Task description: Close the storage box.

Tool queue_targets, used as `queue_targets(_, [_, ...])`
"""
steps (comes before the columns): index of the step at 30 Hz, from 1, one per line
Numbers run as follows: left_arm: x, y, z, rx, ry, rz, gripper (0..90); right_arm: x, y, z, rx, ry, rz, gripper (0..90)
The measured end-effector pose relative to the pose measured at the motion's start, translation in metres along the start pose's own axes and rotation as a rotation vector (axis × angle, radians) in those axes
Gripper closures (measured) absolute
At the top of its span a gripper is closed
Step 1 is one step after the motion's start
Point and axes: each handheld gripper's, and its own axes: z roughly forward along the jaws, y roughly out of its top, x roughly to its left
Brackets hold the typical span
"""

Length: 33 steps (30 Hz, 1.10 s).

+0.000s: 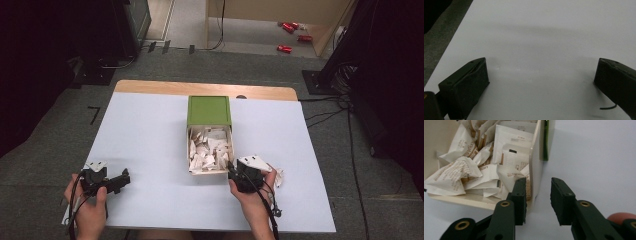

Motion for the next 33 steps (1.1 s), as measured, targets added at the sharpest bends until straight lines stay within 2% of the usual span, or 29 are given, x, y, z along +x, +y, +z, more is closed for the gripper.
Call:
queue_targets(5, [0.0,0.0,0.0,0.0,0.0,0.0,0.0,0.001,-0.001,0.004,0.001,-0.007,0.002,74.1])
queue_targets(10, [0.0,0.0,0.0,0.0,0.0,0.0,0.0,0.004,-0.003,0.005,-0.01,0.008,0.032,83.0])
queue_targets(15, [0.0,0.0,0.0,0.0,0.0,0.0,0.0,0.007,-0.005,0.009,0.001,0.009,0.056,82.4])
queue_targets(16, [0.0,0.0,0.0,-0.001,0.0,-0.001,0.0,0.009,-0.007,0.009,-0.015,-0.011,0.069,82.5])
queue_targets(21, [0.0,0.0,0.0,0.0,0.0,0.0,0.0,0.012,-0.007,0.009,-0.042,-0.046,0.065,87.9])
queue_targets(25, [0.0,0.0,0.0,0.0,0.0,0.0,0.0,0.012,-0.007,0.008,-0.038,-0.041,0.062,88.2])
queue_targets(27, [0.0,0.0,0.0,0.0,0.0,0.0,0.0,0.012,-0.007,0.007,-0.034,-0.045,0.074,88.3])
queue_targets(30, [0.0,0.0,0.0,0.0,0.0,0.0,0.0,0.015,-0.006,0.005,-0.023,-0.054,0.115,88.1])
queue_targets(33, [0.0,0.0,0.0,0.0,0.0,0.0,0.0,0.018,-0.006,0.005,-0.019,-0.059,0.129,88.1])
